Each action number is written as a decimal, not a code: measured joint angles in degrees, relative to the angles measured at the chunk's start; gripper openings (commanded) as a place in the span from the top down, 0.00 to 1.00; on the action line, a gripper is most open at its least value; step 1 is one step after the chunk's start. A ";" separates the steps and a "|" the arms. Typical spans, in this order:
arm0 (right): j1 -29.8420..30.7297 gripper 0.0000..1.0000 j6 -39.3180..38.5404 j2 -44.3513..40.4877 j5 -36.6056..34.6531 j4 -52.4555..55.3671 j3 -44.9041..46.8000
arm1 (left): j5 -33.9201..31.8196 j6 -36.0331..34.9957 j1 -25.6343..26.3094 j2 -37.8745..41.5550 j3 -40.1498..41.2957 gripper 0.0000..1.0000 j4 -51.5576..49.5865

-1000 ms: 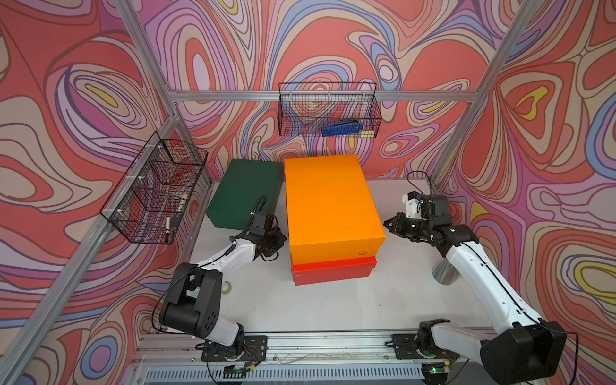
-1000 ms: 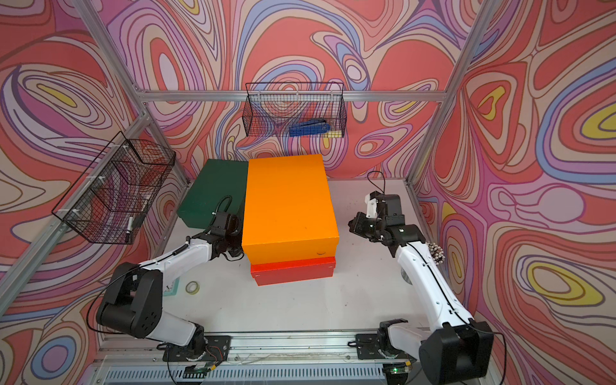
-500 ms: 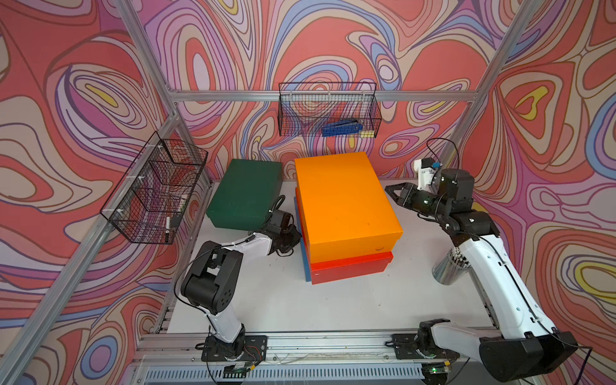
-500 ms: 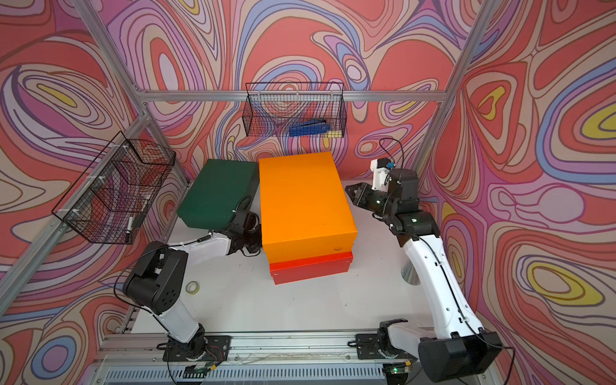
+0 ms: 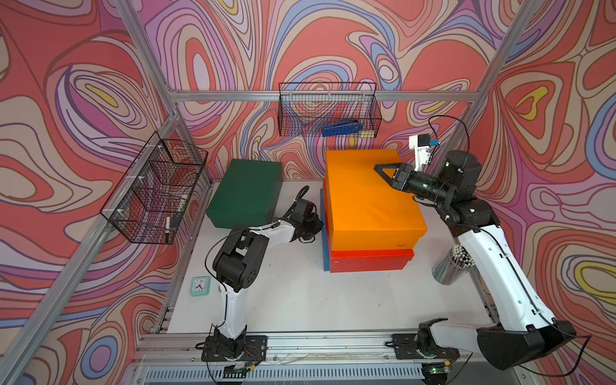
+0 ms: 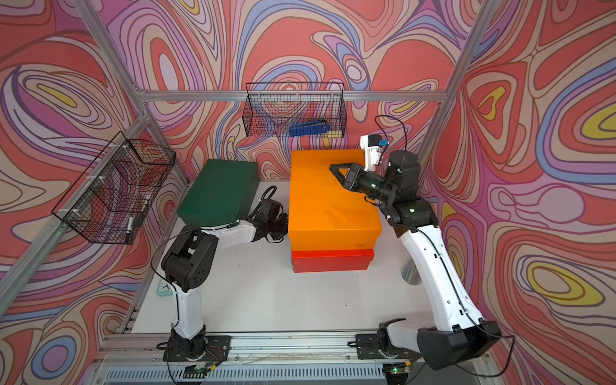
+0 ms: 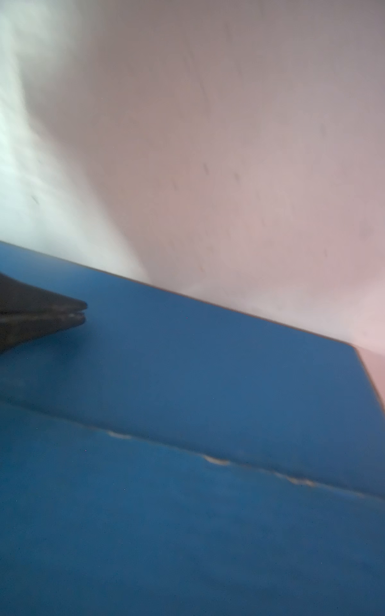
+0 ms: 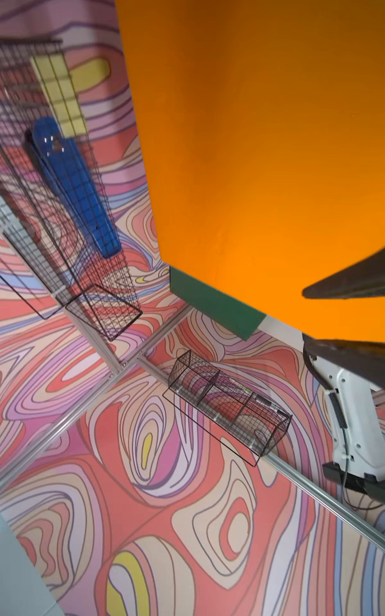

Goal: Stack the shoeboxes
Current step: Move the shoeboxes to the center of the board.

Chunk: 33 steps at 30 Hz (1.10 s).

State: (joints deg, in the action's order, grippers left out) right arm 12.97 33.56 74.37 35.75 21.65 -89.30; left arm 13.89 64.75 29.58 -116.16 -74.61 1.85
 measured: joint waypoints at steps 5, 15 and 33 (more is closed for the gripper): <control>7.32 0.75 0.00 3.39 0.07 -1.62 -2.03 | 0.07 0.26 1.27 -3.65 -5.64 1.00 -0.11; 23.87 0.75 -2.49 12.41 -2.97 -0.07 -7.26 | -0.07 -0.63 2.10 -4.92 -9.64 1.00 -1.95; 33.20 0.74 -5.86 16.11 -10.67 3.39 -13.22 | -1.42 -0.48 4.09 5.86 8.46 1.00 -1.25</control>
State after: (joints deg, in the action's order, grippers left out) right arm 46.17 27.70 90.48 25.08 25.04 -102.52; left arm 12.47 64.27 33.67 -110.30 -66.15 0.60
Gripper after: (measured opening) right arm 0.257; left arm 0.047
